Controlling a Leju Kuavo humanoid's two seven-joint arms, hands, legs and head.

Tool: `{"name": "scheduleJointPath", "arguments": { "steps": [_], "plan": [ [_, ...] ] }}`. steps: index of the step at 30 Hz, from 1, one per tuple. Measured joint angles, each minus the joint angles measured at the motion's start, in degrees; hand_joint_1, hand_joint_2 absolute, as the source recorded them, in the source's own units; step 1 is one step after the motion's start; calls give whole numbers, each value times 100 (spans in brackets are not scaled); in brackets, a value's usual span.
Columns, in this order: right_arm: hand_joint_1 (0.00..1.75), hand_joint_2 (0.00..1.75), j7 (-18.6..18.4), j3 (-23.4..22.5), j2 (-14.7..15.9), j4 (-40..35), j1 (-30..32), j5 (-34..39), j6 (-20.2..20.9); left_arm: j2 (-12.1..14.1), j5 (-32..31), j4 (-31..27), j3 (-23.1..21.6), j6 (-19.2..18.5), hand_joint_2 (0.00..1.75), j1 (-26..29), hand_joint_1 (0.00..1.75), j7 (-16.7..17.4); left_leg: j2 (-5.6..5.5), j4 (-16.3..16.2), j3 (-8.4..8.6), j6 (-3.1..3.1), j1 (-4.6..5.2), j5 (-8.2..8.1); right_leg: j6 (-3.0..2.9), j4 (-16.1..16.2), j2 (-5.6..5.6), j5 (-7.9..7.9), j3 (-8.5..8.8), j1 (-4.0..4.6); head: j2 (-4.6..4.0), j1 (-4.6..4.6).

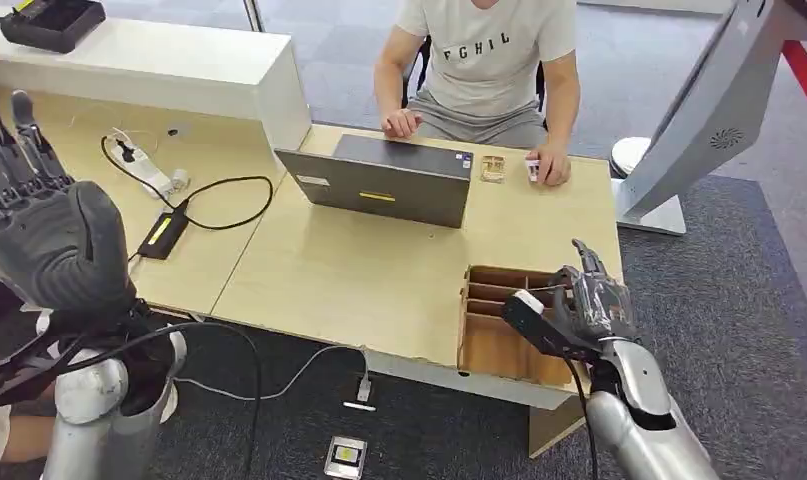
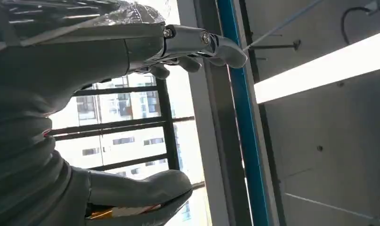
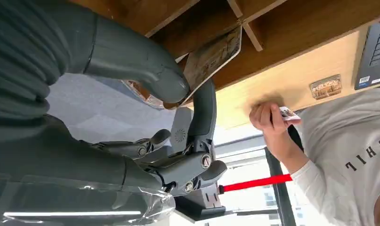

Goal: Pass the card to the sensor for recognition and then transmit it.

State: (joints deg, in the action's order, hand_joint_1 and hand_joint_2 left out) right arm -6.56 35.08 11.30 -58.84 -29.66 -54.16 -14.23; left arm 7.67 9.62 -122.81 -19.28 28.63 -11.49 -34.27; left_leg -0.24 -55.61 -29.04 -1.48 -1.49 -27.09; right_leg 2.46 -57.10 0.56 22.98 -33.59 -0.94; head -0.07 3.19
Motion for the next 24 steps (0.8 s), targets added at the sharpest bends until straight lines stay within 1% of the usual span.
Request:
{"name": "scheduleJointPath", "arguments": {
  "steps": [11,12,13,14,15,17,18,22,24],
  "plan": [
    [175,175,0,0,-35,17,-5,0,9,0,-20,0,-39,55,175,1,0,-2,0,0,0,0,0,0,0,0,0,0,0,0,0,0],
    [168,175,0,0,-39,31,-9,0,9,0,-22,0,-44,61,175,1,0,-2,0,0,0,0,0,0,0,0,0,0,0,0,0,0],
    [152,175,2,0,-50,37,-12,0,9,0,-24,0,-50,68,175,1,0,-2,0,0,0,0,0,0,0,0,0,0,0,0,0,0],
    [30,175,9,0,-57,44,-17,0,11,0,-31,0,-52,70,175,2,0,-2,0,0,0,0,0,0,0,0,0,0,0,0,0,-2],
    [17,175,15,0,-68,55,-25,2,18,0,-37,0,-55,77,175,3,0,-2,0,0,0,0,0,0,0,0,0,0,0,0,0,0],
    [16,175,22,4,-85,85,-27,2,24,0,-39,0,-61,81,175,4,0,-2,0,0,-1,0,0,0,0,0,0,0,0,0,0,0],
    [19,175,28,11,-96,92,-27,2,26,0,-44,0,-66,85,175,5,0,-2,-1,0,-1,0,0,0,0,0,0,0,0,0,0,0],
    [19,175,52,22,-131,140,-35,2,26,-2,-72,0,-74,116,175,6,0,-4,0,0,-2,0,0,0,0,0,0,0,0,0,0,-2],
    [23,175,52,33,-136,144,-38,2,26,-2,-81,0,-74,118,175,7,0,-11,-1,0,-2,0,0,0,0,0,0,0,0,0,0,0]
  ]
}}
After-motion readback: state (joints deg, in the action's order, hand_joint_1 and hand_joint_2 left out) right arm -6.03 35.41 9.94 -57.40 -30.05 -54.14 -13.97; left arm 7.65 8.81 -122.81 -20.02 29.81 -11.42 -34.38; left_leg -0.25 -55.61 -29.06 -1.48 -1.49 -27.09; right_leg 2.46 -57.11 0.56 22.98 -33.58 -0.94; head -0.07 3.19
